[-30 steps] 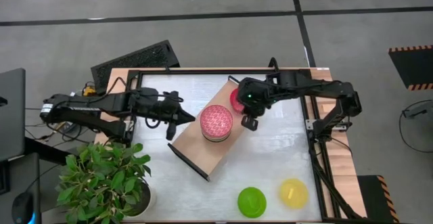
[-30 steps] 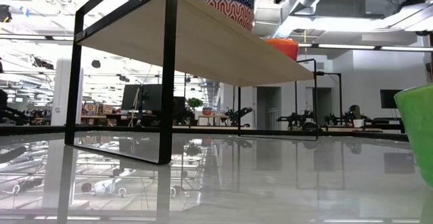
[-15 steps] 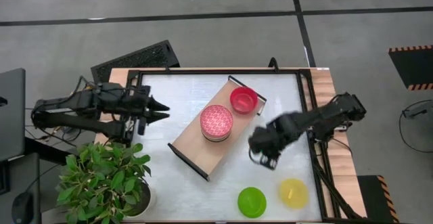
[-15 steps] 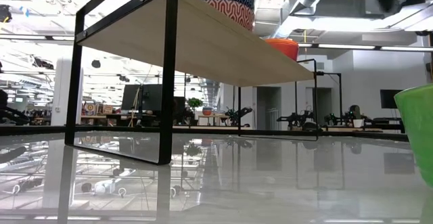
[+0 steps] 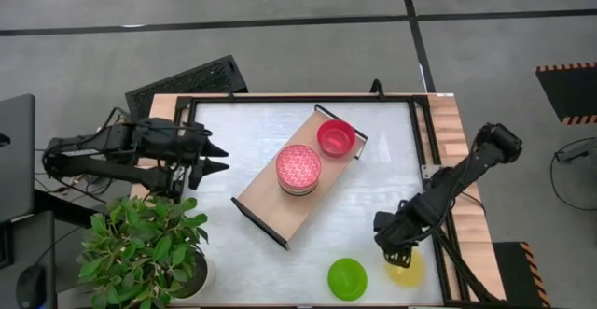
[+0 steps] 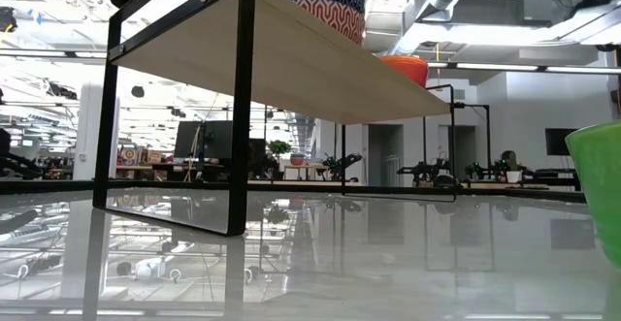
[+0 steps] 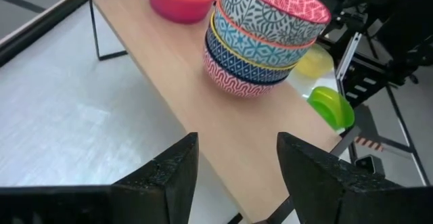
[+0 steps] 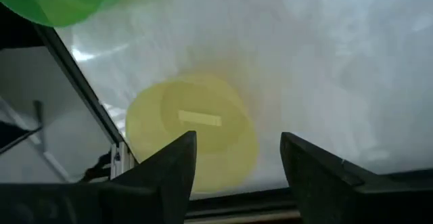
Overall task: Place and stack bowls onto a shelf
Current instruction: Stack the yellow bowl on top of the orange bowl on the shelf
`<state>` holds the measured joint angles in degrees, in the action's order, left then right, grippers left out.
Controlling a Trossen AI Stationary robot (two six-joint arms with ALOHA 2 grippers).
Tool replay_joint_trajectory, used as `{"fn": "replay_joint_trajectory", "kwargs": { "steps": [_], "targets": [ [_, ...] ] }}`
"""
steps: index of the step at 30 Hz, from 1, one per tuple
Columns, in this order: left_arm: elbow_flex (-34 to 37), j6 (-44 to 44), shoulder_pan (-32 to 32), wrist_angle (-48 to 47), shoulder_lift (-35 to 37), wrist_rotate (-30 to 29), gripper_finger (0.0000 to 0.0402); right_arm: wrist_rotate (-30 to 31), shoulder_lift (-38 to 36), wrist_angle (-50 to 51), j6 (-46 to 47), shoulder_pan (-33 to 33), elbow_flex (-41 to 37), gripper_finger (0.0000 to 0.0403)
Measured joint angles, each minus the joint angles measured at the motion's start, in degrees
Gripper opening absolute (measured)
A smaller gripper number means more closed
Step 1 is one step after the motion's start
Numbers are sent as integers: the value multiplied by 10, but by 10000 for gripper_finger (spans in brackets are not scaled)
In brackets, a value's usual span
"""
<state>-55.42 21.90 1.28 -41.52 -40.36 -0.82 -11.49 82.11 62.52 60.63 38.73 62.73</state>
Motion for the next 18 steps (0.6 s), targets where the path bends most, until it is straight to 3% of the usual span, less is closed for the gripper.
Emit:
{"fn": "replay_joint_trajectory", "kwargs": {
  "steps": [6,18],
  "targets": [
    [0,16,0,-3,-6,4,186,-8,-32,-103,29,7,-106,237],
    [0,43,0,-3,-5,4,186,-43,-22,-221,6,42,-190,237]
  ]
}}
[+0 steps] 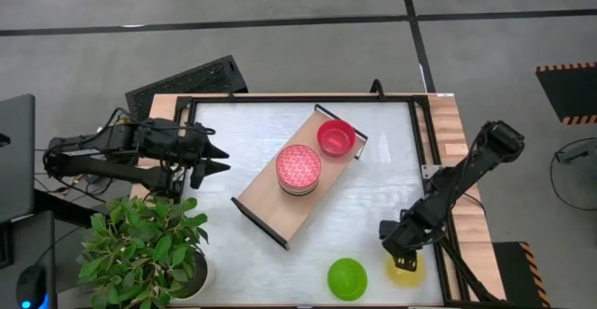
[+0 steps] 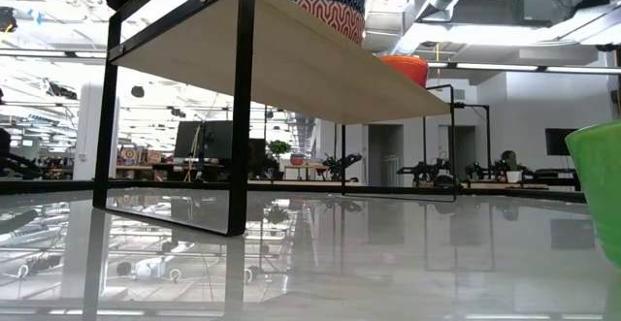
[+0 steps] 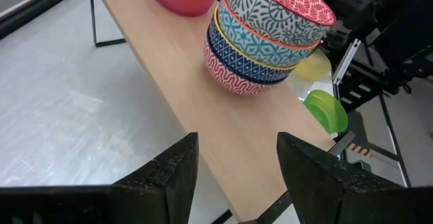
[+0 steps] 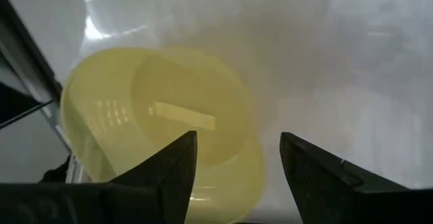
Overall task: Place and stack bowls onto a shelf
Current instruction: Stack the yellow bowl on top of the orange bowl on the shelf
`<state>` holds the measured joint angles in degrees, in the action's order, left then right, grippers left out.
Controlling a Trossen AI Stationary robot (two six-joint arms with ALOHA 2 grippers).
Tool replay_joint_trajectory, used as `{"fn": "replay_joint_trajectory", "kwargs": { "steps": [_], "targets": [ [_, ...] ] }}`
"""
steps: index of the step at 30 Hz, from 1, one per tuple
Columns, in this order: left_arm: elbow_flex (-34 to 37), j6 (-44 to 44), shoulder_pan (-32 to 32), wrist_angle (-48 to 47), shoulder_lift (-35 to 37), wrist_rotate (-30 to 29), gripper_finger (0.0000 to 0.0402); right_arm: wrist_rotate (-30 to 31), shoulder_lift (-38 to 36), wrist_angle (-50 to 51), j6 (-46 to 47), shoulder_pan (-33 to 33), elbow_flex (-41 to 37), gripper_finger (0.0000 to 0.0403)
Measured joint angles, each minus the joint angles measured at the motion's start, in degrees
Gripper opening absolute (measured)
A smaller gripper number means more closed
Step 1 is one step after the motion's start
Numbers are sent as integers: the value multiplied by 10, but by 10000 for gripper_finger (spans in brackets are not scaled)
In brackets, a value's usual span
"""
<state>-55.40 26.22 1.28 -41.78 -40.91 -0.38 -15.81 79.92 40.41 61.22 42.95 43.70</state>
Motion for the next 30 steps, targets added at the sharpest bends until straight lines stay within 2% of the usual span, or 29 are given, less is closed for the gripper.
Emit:
{"fn": "replay_joint_trajectory", "kwargs": {
  "steps": [6,10,14,19,24,30],
  "targets": [
    [1,0,0,-1,0,-2,186,-8,0,-34,13,5,-24,233],
    [2,-5,0,-21,0,-5,186,-10,0,-35,35,4,-39,206],
    [2,-9,0,-25,0,-5,186,-12,0,-36,52,-5,-43,141],
    [2,-23,0,-25,0,-5,186,-24,0,-37,51,-32,-43,29],
    [2,-31,0,-25,0,-5,186,-27,-1,-34,45,-66,-36,25],
    [2,-31,0,-26,0,-5,186,-54,-34,11,-4,-114,23,22]
  ]
}}
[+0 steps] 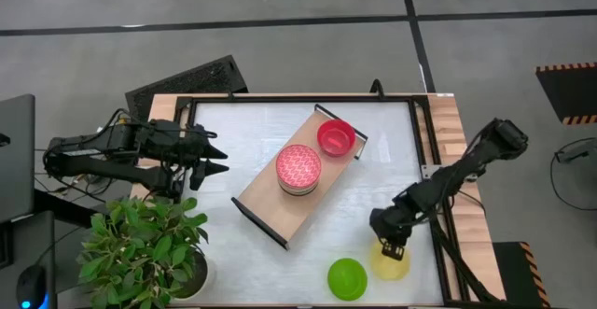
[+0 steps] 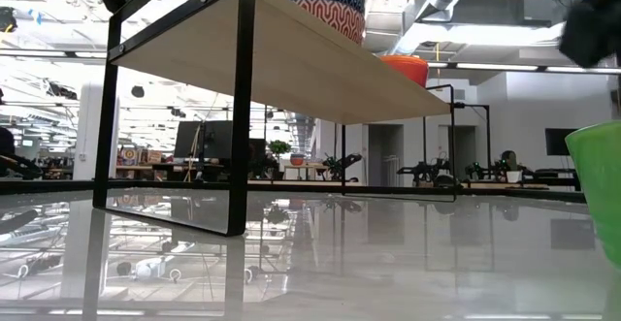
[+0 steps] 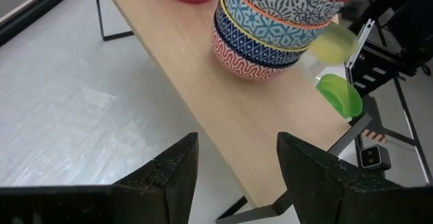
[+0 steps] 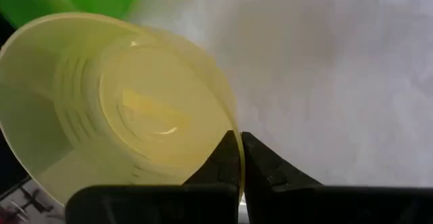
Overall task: Place and stack bowls onto a shelf
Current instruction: Stack the yellow bowl on top of the orange bowl on the shelf
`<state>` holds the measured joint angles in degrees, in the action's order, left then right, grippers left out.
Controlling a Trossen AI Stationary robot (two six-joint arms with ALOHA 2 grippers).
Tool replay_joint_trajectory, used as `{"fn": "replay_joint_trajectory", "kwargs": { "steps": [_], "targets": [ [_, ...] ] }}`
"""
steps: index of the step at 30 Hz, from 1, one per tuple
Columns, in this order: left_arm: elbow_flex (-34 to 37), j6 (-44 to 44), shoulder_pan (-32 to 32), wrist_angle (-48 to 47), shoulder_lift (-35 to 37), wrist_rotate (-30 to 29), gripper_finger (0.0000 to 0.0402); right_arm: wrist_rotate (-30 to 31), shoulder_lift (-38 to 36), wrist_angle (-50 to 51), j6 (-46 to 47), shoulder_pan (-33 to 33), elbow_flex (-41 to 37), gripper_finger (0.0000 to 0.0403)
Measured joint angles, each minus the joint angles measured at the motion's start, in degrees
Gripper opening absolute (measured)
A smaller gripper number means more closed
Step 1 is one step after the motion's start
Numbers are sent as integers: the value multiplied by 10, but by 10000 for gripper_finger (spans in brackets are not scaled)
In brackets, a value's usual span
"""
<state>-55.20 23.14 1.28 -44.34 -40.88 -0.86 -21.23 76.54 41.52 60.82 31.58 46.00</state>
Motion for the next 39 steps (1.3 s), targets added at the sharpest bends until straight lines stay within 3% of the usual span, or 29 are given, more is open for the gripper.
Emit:
{"fn": "replay_joint_trajectory", "kwargs": {
  "steps": [8,14,19,23,28,39],
  "targets": [
    [0,0,0,-23,0,-19,186,8,-86,123,-45,-120,149,22],
    [0,0,0,-27,0,-29,186,128,-111,180,-134,-265,313,22],
    [0,1,0,-27,0,-31,186,209,-86,238,-229,-398,446,22],
    [0,1,0,-27,0,-43,186,208,-31,271,-298,-496,510,22],
    [0,12,0,-27,0,-45,186,142,54,317,-381,-576,535,22],
    [0,33,0,-27,0,-45,186,90,169,343,-479,-607,535,22]
  ]
}}
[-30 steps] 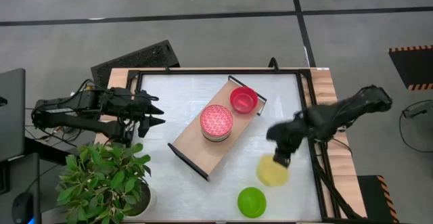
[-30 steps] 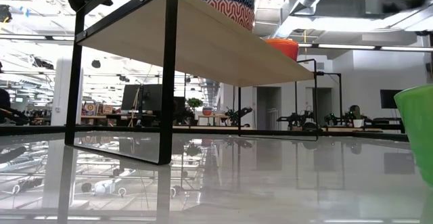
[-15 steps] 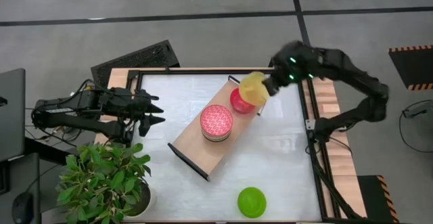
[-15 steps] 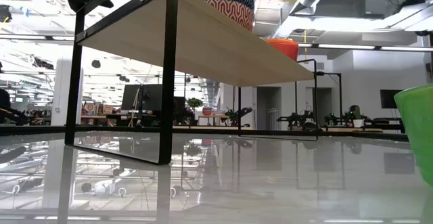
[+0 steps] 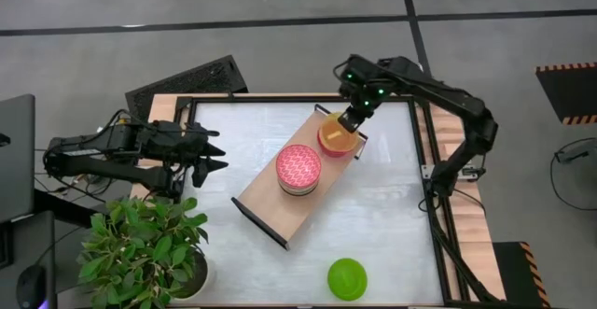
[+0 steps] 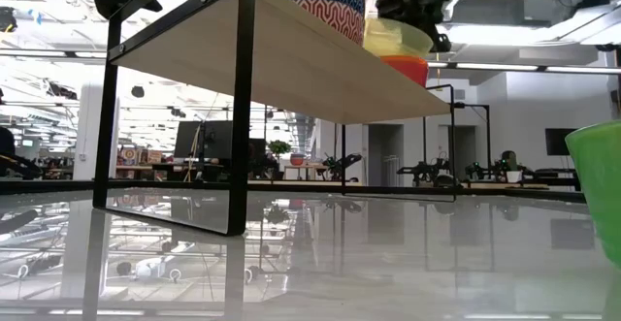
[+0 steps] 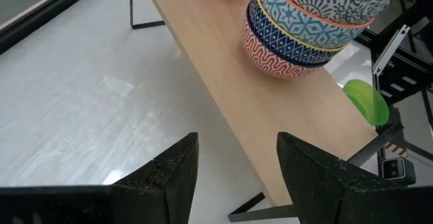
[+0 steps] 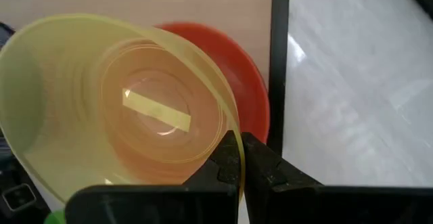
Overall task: Place and stack bowls onto a shelf
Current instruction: Stack the yellow bowl on top of the orange bowl on the shelf
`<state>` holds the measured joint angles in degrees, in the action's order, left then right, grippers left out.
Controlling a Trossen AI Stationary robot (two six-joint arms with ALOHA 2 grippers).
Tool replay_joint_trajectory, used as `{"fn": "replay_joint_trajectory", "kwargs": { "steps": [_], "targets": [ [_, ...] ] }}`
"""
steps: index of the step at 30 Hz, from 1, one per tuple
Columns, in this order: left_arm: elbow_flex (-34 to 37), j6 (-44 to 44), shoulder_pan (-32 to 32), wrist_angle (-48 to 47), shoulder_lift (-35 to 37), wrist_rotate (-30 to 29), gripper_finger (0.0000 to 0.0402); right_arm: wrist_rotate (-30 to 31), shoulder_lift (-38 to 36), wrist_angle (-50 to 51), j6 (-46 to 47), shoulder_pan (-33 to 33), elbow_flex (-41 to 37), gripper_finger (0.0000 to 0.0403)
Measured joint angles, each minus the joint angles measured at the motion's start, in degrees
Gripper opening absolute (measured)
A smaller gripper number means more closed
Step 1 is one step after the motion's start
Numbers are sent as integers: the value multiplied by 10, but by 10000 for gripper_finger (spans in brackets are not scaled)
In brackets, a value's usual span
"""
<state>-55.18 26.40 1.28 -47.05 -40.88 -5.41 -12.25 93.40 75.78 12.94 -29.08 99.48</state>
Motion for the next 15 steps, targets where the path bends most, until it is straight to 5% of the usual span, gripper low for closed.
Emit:
{"fn": "replay_joint_trajectory", "kwargs": {
  "steps": [15],
  "targets": [
    [0,-6,0,0,0,-15,186,3,6,16,-17,-7,0,54]
  ]
}}
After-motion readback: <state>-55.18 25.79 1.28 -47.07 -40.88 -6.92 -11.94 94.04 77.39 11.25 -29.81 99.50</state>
